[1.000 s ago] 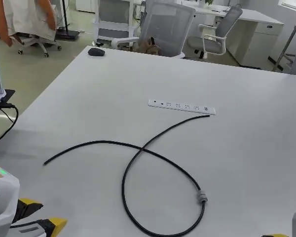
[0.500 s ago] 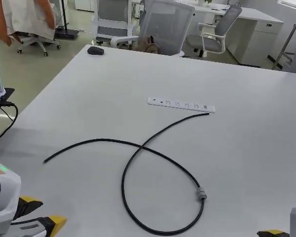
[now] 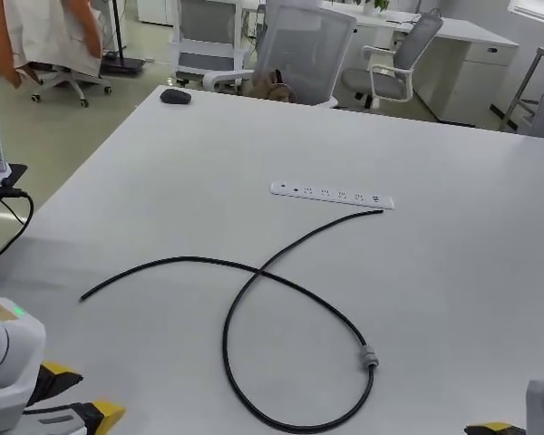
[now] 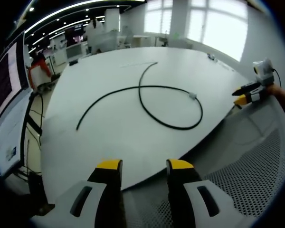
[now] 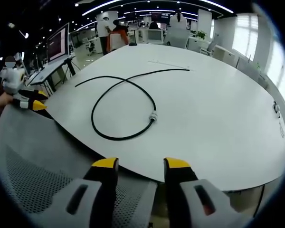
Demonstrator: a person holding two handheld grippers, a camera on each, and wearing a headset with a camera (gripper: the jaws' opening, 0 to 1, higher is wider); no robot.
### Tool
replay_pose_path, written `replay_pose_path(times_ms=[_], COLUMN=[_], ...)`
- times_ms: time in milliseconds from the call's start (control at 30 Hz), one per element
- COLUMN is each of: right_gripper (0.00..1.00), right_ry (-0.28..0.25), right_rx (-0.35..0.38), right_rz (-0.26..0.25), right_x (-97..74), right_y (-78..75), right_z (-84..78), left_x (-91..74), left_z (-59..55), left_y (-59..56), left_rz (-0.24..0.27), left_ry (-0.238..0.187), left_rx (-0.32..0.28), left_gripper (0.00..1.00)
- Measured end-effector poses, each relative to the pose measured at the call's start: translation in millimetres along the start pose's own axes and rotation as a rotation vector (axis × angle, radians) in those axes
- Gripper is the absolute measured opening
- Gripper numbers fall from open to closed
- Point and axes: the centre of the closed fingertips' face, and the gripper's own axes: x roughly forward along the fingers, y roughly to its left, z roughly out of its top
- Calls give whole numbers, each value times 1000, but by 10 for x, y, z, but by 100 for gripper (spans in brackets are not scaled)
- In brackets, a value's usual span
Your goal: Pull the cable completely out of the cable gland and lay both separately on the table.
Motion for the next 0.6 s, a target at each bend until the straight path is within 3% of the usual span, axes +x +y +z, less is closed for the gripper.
replay_pose_path(times_ms=[133,233,333,500,600], right_gripper=[40,40,40,40,40], right_ry=[-7,-11,-14,-19,-19], right_rx=[3,8,10,10,12], right_rz=[-4,-6,-10,-12,-16], right_x=[-2,-4,-5,-7,-10], right_y=[-14,-20,-27,-27,-31], right_z=[11,15,18,24,21], left_x=[-2,28,164,443,624], left_z=[234,504,824,1060,1201], left_y=[46,-37,-306,-648,-911], left_rz=[19,0,-99,-189,-266], left_ry=[10,-11,-71,-65,-69], left_rx=[123,193,190,267,277], left_gripper=[36,36,37,38,38])
